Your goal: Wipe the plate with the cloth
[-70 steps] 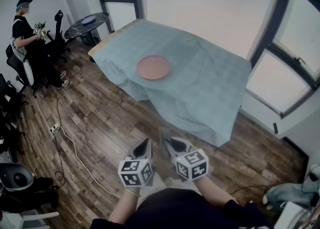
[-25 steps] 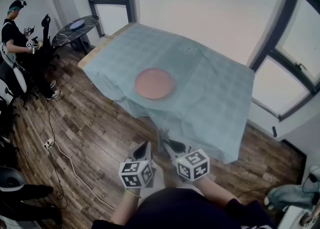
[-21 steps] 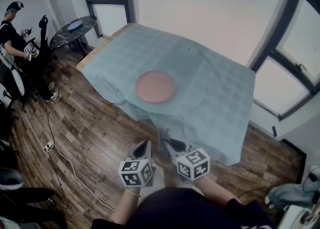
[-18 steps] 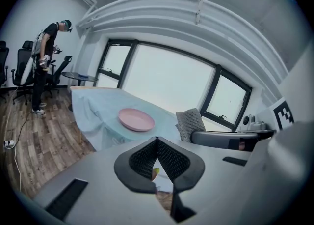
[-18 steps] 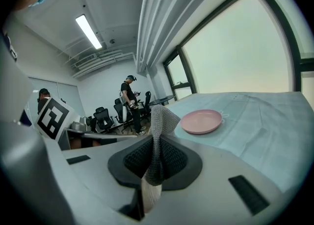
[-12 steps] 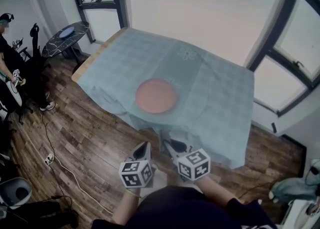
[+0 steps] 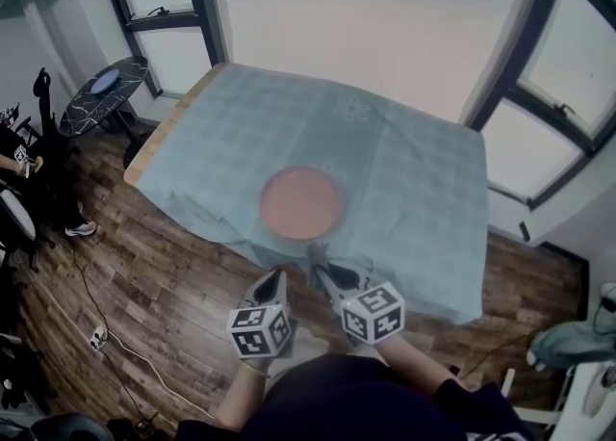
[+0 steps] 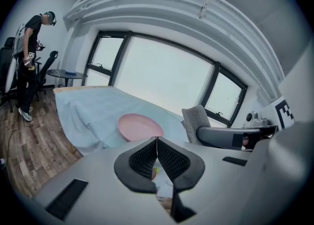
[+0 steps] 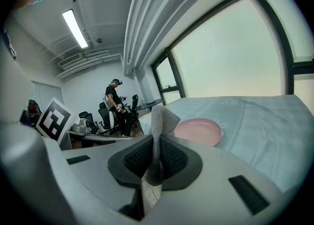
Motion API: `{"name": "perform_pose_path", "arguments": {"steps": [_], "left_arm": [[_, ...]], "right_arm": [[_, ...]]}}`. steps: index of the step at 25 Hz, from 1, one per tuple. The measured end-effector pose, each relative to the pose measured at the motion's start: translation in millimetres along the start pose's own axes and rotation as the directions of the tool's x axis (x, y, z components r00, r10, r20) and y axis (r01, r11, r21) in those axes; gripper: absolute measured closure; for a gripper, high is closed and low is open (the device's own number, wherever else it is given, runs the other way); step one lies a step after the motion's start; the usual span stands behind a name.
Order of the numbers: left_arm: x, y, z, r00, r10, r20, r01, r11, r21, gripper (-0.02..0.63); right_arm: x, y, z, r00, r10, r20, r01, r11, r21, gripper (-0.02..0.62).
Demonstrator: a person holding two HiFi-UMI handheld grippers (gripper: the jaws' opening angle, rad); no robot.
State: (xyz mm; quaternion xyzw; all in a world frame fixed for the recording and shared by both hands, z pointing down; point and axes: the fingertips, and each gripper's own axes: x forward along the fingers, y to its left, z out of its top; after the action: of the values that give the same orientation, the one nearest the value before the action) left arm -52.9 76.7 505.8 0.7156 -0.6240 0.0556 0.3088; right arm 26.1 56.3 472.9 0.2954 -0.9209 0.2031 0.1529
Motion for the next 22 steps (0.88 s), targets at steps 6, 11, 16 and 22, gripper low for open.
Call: {"name": "perform_pose_path", "arguments": {"steps": [6, 11, 16, 22], "left_arm": [[21, 18, 13, 0.999, -0.029, -0.023, 0.030, 0.999, 0.026, 0.591], [35, 33, 20, 0.998, -0.029, -0.051, 0.031, 0.999, 0.035, 0.591], [49, 41, 24, 0.997, -0.029, -0.071, 0.032, 0.999, 0.037, 0.591], [59, 60, 32, 0.997, -0.004, -0.077, 0.005, 1.000, 0.017, 0.591]], "right_arm": [[24, -8, 9, 1.000, -0.030, 0.003, 0.030, 1.000, 0.010, 0.561], [41, -17, 18, 0.999, -0.049, 0.000, 0.049, 0.998, 0.026, 0.561], [55, -27, 20, 0.998, -0.067, -0.017, 0.068, 0.997, 0.037, 0.561], [71, -36, 29, 0.996, -0.085, -0.029, 0.085, 0.996, 0.021, 0.561]]}}
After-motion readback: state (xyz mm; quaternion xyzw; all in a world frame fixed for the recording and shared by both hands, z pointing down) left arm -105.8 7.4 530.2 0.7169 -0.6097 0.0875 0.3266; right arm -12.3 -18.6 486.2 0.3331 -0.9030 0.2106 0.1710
